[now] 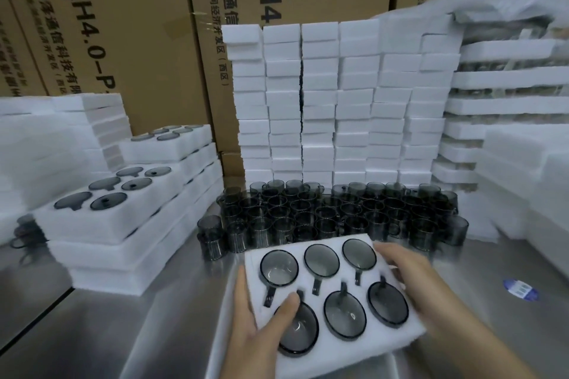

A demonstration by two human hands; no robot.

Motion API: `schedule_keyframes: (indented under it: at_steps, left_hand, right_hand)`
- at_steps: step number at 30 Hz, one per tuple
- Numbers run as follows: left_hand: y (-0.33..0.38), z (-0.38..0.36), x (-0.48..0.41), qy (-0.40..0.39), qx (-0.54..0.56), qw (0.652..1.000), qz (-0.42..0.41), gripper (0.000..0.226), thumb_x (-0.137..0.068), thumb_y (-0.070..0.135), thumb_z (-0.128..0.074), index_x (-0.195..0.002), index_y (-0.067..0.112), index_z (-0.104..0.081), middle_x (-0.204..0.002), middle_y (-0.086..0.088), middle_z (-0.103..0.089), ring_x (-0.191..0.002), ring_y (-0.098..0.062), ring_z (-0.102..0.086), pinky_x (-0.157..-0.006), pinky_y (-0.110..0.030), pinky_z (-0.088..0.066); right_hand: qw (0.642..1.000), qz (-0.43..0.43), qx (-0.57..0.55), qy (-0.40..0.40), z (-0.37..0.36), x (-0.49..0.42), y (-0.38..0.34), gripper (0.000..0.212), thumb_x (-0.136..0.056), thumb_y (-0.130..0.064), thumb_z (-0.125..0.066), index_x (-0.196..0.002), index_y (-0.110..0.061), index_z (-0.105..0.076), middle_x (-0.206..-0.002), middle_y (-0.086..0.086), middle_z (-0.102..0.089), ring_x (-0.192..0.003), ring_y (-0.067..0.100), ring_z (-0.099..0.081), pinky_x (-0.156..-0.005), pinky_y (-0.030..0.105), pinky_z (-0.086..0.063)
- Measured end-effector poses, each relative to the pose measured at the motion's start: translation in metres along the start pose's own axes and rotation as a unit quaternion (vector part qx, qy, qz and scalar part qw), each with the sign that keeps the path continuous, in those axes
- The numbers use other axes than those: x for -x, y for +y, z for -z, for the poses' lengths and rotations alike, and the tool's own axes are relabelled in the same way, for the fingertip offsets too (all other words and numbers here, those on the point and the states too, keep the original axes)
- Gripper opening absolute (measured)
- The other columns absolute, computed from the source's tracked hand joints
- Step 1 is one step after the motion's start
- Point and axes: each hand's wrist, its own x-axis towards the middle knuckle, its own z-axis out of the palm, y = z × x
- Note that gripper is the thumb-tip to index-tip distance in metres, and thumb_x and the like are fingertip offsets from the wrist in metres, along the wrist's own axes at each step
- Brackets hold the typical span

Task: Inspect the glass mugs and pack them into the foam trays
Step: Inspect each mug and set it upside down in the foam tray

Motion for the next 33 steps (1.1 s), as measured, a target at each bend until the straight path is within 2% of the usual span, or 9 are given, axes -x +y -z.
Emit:
schedule_keyframes:
  at_steps: [3, 5, 9, 12, 18, 21, 23, 29, 33]
  left_hand:
    - [0.038, 0.007, -0.002, 0.024, 0.065, 0.997, -0.022, 0.089, -0.069, 0.015, -0.087, -0.148, 0.041, -0.057, -0.122, 0.006, -0.08, -0.105, -0.021, -0.08, -0.072, -0.032, -0.066]
    - [0.075, 0.024, -0.01, 0.045, 0.086, 0.993, -0.062, 0.091, -0.064, 0.021, -0.09, -0.145, 0.047, -0.056, -0.121, 0.009, -0.08, -0.105, -0.021, -0.08, -0.073, -0.038, -0.067]
    - [0.159, 0.079, -0.041, 0.123, 0.119, 0.975, -0.141, 0.1, -0.076, 0.026, -0.092, -0.153, 0.061, -0.038, -0.12, 0.011, -0.078, -0.097, -0.017, -0.081, -0.071, -0.047, -0.067]
    - [0.201, 0.12, -0.074, 0.229, 0.136, 0.947, -0.18, 0.097, -0.094, 0.026, -0.082, -0.162, 0.058, -0.02, -0.128, 0.01, -0.066, -0.099, -0.016, -0.081, -0.079, -0.047, -0.067]
    - [0.21, 0.171, -0.155, 0.392, 0.2, 0.891, -0.113, 0.096, -0.1, 0.024, -0.072, -0.167, 0.045, -0.006, -0.141, -0.004, -0.046, -0.1, -0.024, -0.066, -0.092, -0.055, -0.063]
    - [0.199, 0.173, -0.18, 0.422, 0.174, 0.885, -0.088, 0.098, -0.1, 0.02, -0.07, -0.167, 0.046, -0.003, -0.166, -0.008, -0.035, -0.126, -0.03, -0.06, -0.106, -0.053, -0.056]
    - [0.192, 0.172, -0.19, 0.439, 0.125, 0.886, -0.083, 0.098, -0.099, 0.025, -0.071, -0.166, 0.049, -0.003, -0.169, -0.01, -0.028, -0.139, -0.031, -0.052, -0.112, -0.051, -0.051]
    - [0.189, 0.168, -0.199, 0.45, 0.108, 0.884, -0.062, 0.097, -0.099, 0.028, -0.072, -0.164, 0.051, -0.003, -0.175, -0.013, -0.01, -0.143, -0.029, -0.048, -0.114, -0.046, -0.05]
    - [0.19, 0.169, -0.195, 0.429, 0.097, 0.896, -0.059, 0.099, -0.1, 0.027, -0.072, -0.166, 0.048, -0.001, -0.174, -0.008, -0.013, -0.141, -0.028, -0.049, -0.113, -0.046, -0.051]
  right_hand:
    - [0.991, -0.005, -0.11, -0.074, 0.007, -0.002, -0.009, 0.052, -0.093, -0.061, -0.064, -0.111, -0.016, -0.083, -0.112, 0.014, -0.08, -0.103, 0.036, -0.077, -0.081, 0.045, -0.059]
    - [0.986, 0.001, -0.136, -0.093, 0.008, -0.006, -0.01, 0.053, -0.091, -0.059, -0.064, -0.109, -0.013, -0.083, -0.112, 0.012, -0.079, -0.097, 0.029, -0.077, -0.081, 0.044, -0.053]
    - [0.996, -0.042, -0.003, -0.078, -0.005, -0.011, 0.008, 0.048, -0.092, -0.056, -0.062, -0.105, -0.015, -0.083, -0.106, 0.007, -0.082, -0.081, 0.018, -0.077, -0.073, 0.037, -0.05]
    - [0.993, -0.029, 0.103, -0.052, -0.009, -0.015, 0.024, 0.034, -0.101, -0.043, -0.066, -0.094, -0.017, -0.087, -0.094, 0.006, -0.082, -0.075, 0.019, -0.078, -0.067, 0.034, -0.056]
    - [0.987, 0.021, 0.148, -0.065, -0.007, -0.019, 0.035, 0.029, -0.105, -0.03, -0.064, -0.087, -0.028, -0.086, -0.088, 0.005, -0.081, -0.071, 0.014, -0.076, -0.053, 0.022, -0.056]
    - [0.984, 0.037, 0.161, -0.074, -0.005, -0.021, 0.036, 0.026, -0.105, -0.028, -0.065, -0.089, -0.03, -0.085, -0.089, 0.007, -0.081, -0.07, 0.014, -0.074, -0.057, 0.027, -0.055]
    - [0.983, 0.036, 0.16, -0.078, -0.004, -0.022, 0.036, 0.024, -0.105, -0.028, -0.066, -0.09, -0.029, -0.085, -0.089, 0.008, -0.081, -0.071, 0.015, -0.074, -0.058, 0.03, -0.055]
    - [0.981, 0.039, 0.171, -0.08, -0.004, -0.023, 0.037, 0.027, -0.106, -0.021, -0.063, -0.09, -0.013, -0.084, -0.086, 0.009, -0.08, -0.068, 0.014, -0.072, -0.055, 0.027, -0.053]
    - [0.98, 0.047, 0.176, -0.082, -0.006, -0.018, 0.032, 0.025, -0.107, -0.018, -0.061, -0.095, -0.01, -0.082, -0.085, 0.009, -0.08, -0.068, 0.013, -0.071, -0.055, 0.024, -0.052]
